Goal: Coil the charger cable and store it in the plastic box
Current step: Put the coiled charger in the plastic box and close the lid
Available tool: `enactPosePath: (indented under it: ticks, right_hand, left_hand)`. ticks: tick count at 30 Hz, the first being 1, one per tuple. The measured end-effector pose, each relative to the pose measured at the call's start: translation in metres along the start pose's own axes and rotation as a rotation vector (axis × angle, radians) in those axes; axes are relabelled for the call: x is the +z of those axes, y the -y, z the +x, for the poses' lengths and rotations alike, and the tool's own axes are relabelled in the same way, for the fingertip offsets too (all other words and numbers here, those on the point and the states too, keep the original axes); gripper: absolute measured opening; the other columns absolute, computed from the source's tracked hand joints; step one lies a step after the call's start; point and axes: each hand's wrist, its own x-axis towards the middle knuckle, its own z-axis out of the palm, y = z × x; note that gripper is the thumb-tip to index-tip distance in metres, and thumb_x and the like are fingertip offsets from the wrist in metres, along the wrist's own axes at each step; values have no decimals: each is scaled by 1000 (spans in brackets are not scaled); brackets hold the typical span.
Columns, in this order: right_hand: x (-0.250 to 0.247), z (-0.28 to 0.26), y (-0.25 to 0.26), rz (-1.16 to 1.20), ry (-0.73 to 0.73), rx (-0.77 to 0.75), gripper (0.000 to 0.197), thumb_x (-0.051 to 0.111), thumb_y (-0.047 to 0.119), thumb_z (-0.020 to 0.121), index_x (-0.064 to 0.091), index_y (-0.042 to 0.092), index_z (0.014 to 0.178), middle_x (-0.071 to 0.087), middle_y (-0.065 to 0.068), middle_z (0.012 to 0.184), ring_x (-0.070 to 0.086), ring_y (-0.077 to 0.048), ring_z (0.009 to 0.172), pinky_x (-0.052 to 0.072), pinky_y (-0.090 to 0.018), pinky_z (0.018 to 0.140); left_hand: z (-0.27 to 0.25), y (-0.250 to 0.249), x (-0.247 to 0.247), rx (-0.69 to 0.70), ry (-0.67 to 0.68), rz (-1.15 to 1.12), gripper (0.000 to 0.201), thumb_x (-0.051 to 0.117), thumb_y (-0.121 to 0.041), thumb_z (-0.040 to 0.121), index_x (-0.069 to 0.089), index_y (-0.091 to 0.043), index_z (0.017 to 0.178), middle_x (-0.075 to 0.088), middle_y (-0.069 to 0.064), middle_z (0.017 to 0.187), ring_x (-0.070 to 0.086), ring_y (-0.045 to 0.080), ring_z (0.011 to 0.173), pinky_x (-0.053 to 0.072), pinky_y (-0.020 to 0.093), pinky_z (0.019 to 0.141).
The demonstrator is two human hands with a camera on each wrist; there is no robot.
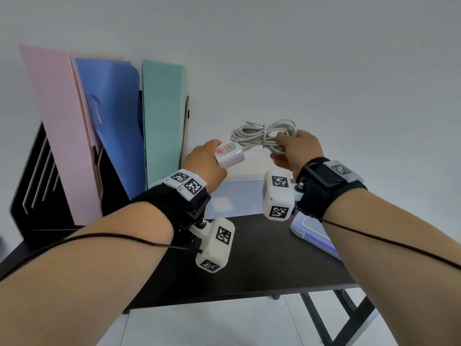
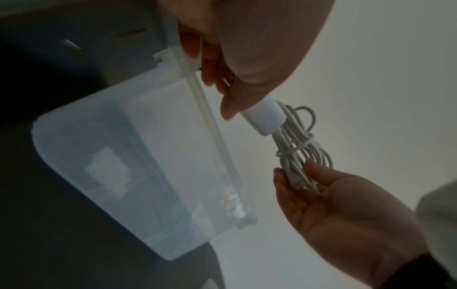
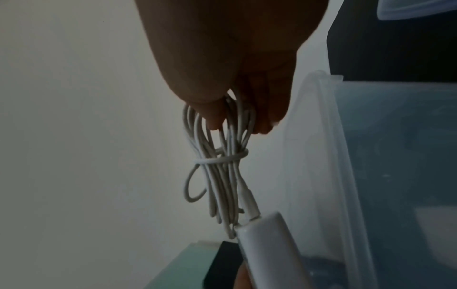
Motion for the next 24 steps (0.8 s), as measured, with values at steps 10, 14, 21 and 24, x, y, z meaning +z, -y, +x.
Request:
enactPosePath:
  ticks: [10,14,21,24]
  right_hand:
    - [-2,32,-15,-901,147,-19,21,57,20,84,52,5,71,50,-10,71,44,-23,66,31,-26,52]
    - [13,42,-17,-1114,181,-75,22,53,15,84,45,9,65,42,-3,63,42,-20,61,28,-24,49]
    - [33,47,-31,-1691,537,-102,36,53,26,92,42,15,59,51,-5,75,49,-23,81,38,-30,76]
    - [33,40,-24,-1713,565,-74,32,50,23,94,45,11,64,47,-4,73,47,-23,86,35,-29,77]
  left_hand:
    - [19,-1,7,-117,200,210,41,50,-37,75,62,-11,104,64,8,94,57,25,77,42,30,68]
    - [23,2,14,-106,200,335,33,43,-38,86,61,-12,97,58,5,87,48,24,77,29,30,63]
    - [27,8,26,-93,248,540,42,24,-37,89,53,-15,68,54,4,73,51,26,78,26,43,85]
    - [26,9,27,-85,254,580,46,20,-36,88,52,-14,64,54,5,72,48,24,73,26,45,91]
